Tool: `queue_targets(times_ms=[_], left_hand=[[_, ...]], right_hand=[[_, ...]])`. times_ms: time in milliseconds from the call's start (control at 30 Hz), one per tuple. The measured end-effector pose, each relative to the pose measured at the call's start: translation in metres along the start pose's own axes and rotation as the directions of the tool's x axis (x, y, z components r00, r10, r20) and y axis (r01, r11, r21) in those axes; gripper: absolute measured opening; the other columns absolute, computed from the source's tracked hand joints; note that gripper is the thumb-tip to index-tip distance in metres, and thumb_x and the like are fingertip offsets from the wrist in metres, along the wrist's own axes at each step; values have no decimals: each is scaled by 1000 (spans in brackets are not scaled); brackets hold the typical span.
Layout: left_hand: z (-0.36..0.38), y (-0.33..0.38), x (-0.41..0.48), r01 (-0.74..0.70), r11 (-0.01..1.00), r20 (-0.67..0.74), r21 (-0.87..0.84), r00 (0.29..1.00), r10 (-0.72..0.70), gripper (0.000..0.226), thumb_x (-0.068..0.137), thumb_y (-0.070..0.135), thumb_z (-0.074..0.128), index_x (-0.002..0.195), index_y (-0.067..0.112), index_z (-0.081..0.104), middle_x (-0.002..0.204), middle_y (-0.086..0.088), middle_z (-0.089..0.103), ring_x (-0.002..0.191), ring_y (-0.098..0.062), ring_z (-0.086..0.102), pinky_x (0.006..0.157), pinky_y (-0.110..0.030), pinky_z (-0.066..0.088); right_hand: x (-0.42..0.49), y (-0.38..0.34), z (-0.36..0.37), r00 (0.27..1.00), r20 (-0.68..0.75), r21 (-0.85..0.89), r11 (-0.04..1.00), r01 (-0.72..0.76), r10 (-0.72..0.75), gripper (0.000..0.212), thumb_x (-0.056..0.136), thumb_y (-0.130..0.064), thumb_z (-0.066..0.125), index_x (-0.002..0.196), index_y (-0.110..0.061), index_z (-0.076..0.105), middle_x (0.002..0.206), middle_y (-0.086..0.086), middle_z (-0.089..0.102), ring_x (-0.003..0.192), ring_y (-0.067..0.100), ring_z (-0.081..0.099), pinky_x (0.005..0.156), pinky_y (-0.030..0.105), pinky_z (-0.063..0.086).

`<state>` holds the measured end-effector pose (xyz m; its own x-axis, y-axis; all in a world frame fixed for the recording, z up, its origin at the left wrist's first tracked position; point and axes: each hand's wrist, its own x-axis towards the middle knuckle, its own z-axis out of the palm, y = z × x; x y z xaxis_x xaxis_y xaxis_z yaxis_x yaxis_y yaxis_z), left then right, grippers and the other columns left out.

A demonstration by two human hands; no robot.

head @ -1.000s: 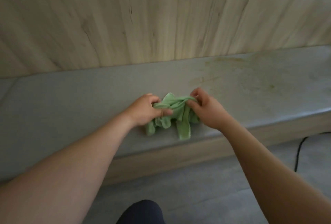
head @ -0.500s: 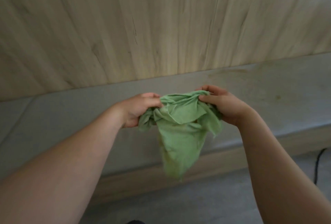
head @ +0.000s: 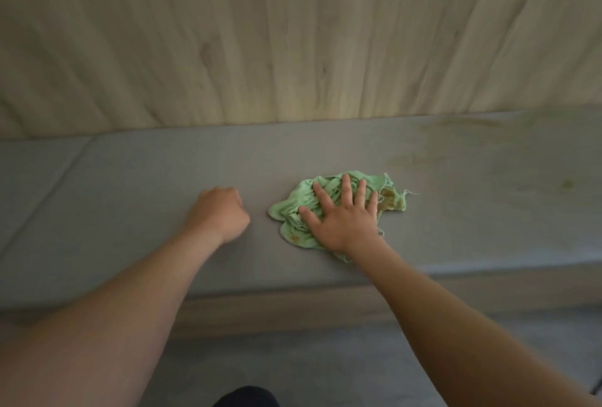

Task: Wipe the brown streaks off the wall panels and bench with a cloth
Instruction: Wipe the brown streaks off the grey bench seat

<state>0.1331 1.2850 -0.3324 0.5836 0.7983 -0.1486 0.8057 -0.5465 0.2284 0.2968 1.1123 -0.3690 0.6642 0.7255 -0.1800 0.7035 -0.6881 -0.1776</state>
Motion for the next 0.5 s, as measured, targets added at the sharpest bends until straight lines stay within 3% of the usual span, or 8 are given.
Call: queue_targets(times_ms=[133, 300, 400, 500], left_hand=[[3, -38, -5, 50, 999, -21, -17, 998, -51, 33, 86, 17, 56, 116, 16, 71, 126, -13, 63, 123, -36, 56, 107, -41, 47], [8, -44, -12, 8, 997, -60, -71, 998, -12, 30, 88, 10, 56, 113, 10, 72, 123, -18, 65, 119, -37, 59, 104, -38, 47], [3, -38, -12, 33, 989, -211, -144, 975, -63, 21, 89, 12, 53, 100, 11, 72, 115, -20, 69, 112, -40, 61, 96, -42, 50], [0, -16, -14, 64, 972, -284, -224, 950, -128, 19, 90, 14, 51, 98, 13, 68, 115, -20, 67, 114, -42, 58, 95, -44, 48]], right_hand=[[56, -37, 1, 987, 5, -84, 983, 162, -162, 84, 86, -90, 15, 160, -54, 4, 173, 11, -10, 157, 43, -13, 123, 64, -8], [106, -62, -16, 991, 47, -75, 989, 126, -122, 82, 85, -90, 22, 159, -56, 10, 173, 9, -7, 156, 47, -11, 121, 68, -8], [68, -77, 3, 951, 44, -100, 946, 308, -305, 80, 85, -90, 25, 158, -59, 12, 174, 7, -4, 158, 42, -9, 123, 64, -7], [8, -65, 18, 850, 38, -118, 842, 526, -525, 80, 82, -92, 25, 155, -63, 13, 174, 4, 2, 159, 36, -5, 125, 59, -4]])
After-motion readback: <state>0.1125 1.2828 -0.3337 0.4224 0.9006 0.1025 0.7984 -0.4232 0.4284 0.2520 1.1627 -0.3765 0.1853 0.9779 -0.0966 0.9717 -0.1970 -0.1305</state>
